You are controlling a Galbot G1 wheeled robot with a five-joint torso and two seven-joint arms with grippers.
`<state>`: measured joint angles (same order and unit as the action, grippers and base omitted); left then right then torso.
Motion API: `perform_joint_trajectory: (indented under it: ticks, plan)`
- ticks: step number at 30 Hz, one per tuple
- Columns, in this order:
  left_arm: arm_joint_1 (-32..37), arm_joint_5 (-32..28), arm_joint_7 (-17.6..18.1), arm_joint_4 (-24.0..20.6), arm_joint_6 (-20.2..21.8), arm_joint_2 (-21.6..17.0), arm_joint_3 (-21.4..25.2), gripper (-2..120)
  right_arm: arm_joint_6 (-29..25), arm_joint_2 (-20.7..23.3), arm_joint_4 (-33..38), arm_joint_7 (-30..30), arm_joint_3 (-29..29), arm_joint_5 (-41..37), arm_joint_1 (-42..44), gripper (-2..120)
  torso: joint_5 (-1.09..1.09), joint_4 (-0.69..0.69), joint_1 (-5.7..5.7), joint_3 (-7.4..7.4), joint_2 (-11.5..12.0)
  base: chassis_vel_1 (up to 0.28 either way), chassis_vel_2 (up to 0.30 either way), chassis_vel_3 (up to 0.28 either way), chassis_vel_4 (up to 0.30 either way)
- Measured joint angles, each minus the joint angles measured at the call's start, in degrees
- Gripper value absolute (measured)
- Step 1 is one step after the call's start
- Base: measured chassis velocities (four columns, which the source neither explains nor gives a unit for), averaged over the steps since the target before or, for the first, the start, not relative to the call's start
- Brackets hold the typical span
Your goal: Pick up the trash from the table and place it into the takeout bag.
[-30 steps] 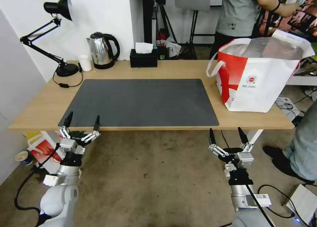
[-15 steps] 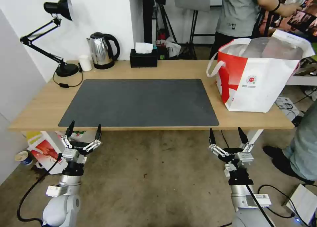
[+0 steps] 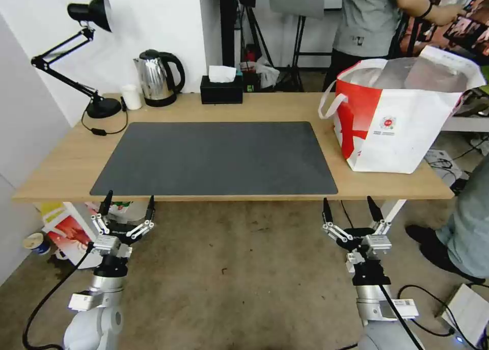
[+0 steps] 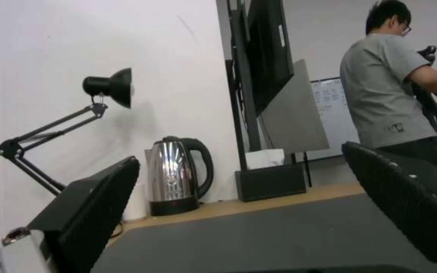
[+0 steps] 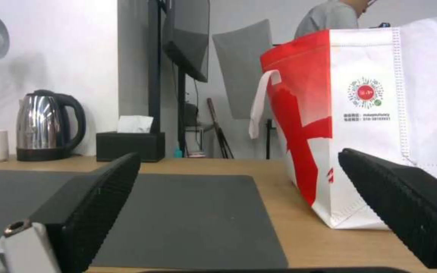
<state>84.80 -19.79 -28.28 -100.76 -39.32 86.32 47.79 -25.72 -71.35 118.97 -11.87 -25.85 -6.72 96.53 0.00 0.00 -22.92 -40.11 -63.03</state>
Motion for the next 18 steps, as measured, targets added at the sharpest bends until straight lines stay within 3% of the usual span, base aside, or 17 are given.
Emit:
perform_joint_trajectory:
  ticks: [18]
  plan:
    - [0.54,-0.27,-2.26,1.28,-1.66,1.18,-0.31,100,0.0,0.0,0.0,0.0,0.0,0.0,0.0,100,0.0,0.0,0.0,0.0,0.0,0.0,0.0,0.0,0.0]
